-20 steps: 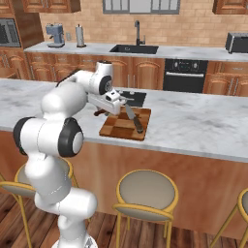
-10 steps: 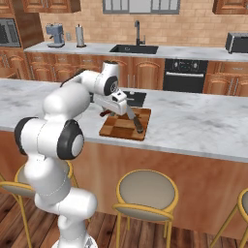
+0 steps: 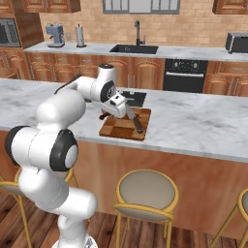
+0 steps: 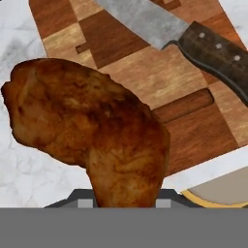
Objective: Pick up the knife from the drawer and place it on the cutting board. Then place the meat from the plate to the cutting board.
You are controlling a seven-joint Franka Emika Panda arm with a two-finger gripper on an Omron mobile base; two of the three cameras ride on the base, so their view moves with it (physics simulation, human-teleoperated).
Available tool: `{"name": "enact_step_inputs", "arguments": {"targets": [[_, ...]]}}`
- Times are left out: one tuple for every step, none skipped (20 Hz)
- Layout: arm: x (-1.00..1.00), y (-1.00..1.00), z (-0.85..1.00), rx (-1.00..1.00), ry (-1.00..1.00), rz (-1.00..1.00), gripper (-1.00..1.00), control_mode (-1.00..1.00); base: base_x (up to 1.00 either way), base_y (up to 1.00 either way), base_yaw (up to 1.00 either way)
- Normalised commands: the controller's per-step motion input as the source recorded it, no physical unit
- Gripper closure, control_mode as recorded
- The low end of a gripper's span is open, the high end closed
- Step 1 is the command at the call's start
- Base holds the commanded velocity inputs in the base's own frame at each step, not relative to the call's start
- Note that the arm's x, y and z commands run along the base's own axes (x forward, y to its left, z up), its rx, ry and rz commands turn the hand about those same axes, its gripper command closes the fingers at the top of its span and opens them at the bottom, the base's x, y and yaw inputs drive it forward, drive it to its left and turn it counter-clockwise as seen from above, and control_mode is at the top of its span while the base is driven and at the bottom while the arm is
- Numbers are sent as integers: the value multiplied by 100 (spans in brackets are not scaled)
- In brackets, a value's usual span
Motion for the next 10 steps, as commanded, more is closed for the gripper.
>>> {"name": "enact_step_inputs", "arguments": {"targets": [[0,-6,-18,0,0,0,100,-100,0,0,0],[0,-7,-14,0,0,0,100,-100,0,0,0],[0,-4,-3,0,0,0,100,-100,0,0,0],[0,-4,-3,0,0,0,100,-100,0,0,0],[0,-4,-3,0,0,0,100,-100,0,0,0],[0,-9,-3,0,0,0,100,-100,0,0,0],[0,-7,-1,0,0,0,100,-100,0,0,0],[0,-8,-6,0,0,0,100,-100,0,0,0],[0,-7,-4,0,0,0,100,-100,0,0,0],[3,-6,-3,0,0,0,100,-100,0,0,0]]}}
